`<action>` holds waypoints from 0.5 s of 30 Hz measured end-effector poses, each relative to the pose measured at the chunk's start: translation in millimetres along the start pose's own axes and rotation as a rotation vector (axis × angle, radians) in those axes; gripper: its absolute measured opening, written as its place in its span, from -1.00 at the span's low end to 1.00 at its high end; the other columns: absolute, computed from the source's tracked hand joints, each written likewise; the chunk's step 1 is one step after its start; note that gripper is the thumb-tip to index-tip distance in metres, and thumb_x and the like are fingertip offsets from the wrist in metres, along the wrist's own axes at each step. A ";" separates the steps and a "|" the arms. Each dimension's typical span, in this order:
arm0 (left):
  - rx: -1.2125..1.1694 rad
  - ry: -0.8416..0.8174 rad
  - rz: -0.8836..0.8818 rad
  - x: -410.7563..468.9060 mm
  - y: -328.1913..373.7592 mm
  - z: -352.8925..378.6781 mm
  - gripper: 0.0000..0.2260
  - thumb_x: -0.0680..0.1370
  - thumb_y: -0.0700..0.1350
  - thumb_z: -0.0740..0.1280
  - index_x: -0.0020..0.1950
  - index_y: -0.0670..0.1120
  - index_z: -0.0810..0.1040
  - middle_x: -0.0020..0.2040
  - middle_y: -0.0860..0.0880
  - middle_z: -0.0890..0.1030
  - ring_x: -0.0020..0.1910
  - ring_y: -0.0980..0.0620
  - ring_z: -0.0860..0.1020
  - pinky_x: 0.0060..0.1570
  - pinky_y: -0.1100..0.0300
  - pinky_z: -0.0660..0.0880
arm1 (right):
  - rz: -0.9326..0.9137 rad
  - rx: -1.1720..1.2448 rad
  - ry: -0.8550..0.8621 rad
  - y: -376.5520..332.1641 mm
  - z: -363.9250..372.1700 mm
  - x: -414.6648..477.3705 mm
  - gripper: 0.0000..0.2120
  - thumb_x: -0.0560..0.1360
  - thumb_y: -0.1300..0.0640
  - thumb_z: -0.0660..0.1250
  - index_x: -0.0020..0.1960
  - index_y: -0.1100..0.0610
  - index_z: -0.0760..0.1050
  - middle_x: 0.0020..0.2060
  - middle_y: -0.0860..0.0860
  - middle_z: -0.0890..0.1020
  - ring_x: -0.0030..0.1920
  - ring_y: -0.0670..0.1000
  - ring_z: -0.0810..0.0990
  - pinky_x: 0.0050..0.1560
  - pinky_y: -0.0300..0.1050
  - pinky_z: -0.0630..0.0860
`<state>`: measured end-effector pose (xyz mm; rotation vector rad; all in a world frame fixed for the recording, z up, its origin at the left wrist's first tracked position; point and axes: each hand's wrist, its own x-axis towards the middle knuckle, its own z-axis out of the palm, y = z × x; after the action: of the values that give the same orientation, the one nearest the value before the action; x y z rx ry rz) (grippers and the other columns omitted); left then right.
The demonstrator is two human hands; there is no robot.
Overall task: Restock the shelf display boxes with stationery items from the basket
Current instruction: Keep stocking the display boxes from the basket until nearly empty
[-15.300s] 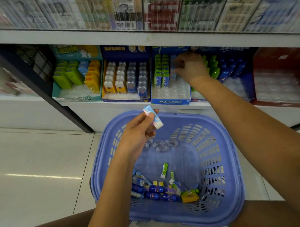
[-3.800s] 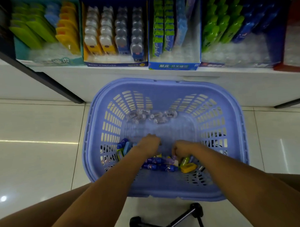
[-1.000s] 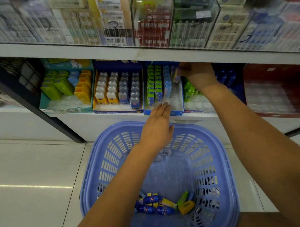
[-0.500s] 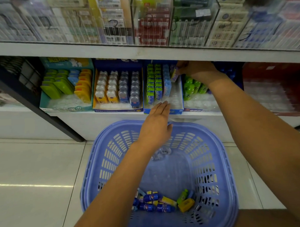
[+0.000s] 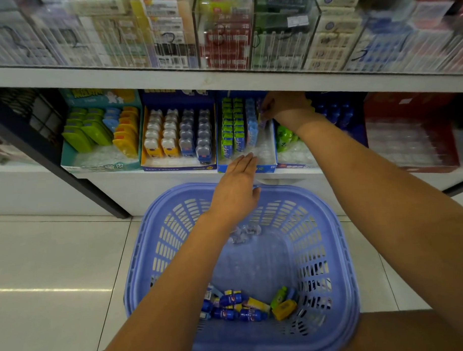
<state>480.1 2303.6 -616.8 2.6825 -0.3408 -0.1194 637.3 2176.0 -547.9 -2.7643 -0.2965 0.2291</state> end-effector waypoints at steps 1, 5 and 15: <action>-0.003 0.004 0.008 -0.3 0.8 -1.0 -0.41 0.61 -0.08 0.23 0.56 -0.13 0.03 0.57 -0.04 0.06 0.55 -0.01 -0.01 0.47 0.22 -0.01 | 0.007 -0.013 -0.008 -1.4 -0.3 -0.2 -0.72 0.44 0.18 0.42 0.14 0.19 0.58 0.19 0.13 0.56 0.22 0.13 0.49 0.15 -0.12 0.42; -0.198 0.229 0.078 -16.5 -1.3 3.5 -0.55 0.60 -0.12 0.25 0.48 -0.15 0.29 0.48 -0.09 0.31 0.46 -0.04 0.25 0.36 0.18 0.26 | 0.008 -0.024 0.089 -8.4 0.6 -17.7 -0.71 0.45 0.19 0.41 0.13 0.27 0.53 0.11 0.15 0.59 0.13 0.13 0.54 0.02 -0.15 0.44; -0.090 -0.795 -0.182 -106.0 -68.9 143.7 -0.71 0.58 -0.18 0.21 0.30 -0.11 0.49 0.30 -0.14 0.51 0.25 -0.13 0.47 0.19 0.12 0.38 | 0.143 -0.056 -0.937 44.1 175.7 -168.8 -0.75 0.50 0.08 0.38 -0.12 0.30 0.57 -0.16 0.24 0.59 -0.15 0.18 0.58 0.01 0.01 0.52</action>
<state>373.2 2332.7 -772.9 2.4527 -0.3052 -1.2318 448.0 2153.3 -705.9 -2.5275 -0.3204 1.5617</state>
